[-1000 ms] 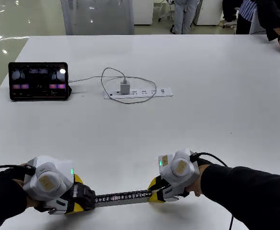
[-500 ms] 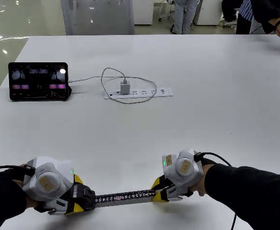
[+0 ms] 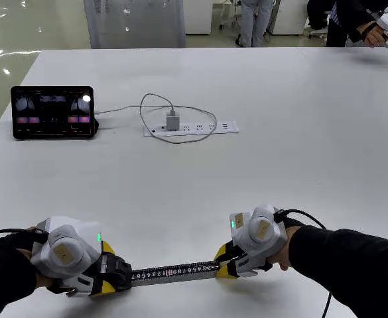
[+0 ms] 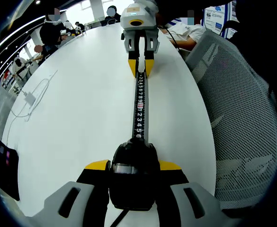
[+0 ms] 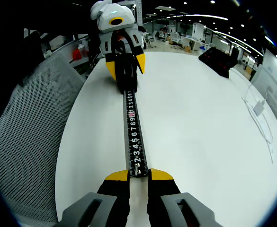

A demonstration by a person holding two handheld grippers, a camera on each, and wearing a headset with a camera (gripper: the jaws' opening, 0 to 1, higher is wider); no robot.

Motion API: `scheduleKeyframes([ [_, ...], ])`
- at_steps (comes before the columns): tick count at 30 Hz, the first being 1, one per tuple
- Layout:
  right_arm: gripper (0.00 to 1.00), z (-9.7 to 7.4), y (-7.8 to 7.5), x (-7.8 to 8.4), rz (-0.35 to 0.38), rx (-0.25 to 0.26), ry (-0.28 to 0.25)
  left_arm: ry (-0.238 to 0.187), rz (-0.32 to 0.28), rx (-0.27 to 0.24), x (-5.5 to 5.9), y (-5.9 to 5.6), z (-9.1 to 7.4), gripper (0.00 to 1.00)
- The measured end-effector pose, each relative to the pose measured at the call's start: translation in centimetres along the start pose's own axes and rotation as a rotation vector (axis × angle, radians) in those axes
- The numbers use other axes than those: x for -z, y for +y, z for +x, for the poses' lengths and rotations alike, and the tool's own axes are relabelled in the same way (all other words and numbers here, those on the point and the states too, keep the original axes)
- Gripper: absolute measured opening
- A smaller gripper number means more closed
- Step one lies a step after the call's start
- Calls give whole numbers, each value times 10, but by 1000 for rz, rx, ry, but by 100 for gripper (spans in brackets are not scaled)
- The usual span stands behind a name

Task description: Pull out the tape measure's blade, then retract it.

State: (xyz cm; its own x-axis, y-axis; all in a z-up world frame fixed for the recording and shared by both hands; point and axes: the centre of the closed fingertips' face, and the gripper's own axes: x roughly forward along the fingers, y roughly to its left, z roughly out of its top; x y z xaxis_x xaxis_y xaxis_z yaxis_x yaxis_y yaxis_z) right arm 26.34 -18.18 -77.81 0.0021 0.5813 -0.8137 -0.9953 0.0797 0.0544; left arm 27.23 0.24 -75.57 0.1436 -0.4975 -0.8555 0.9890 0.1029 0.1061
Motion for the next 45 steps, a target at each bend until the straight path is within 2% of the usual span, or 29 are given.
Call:
scheduleKeyframes([
  [45,9,-15,-2,21,16,14,11,0,0,-3,1,0,0,32],
])
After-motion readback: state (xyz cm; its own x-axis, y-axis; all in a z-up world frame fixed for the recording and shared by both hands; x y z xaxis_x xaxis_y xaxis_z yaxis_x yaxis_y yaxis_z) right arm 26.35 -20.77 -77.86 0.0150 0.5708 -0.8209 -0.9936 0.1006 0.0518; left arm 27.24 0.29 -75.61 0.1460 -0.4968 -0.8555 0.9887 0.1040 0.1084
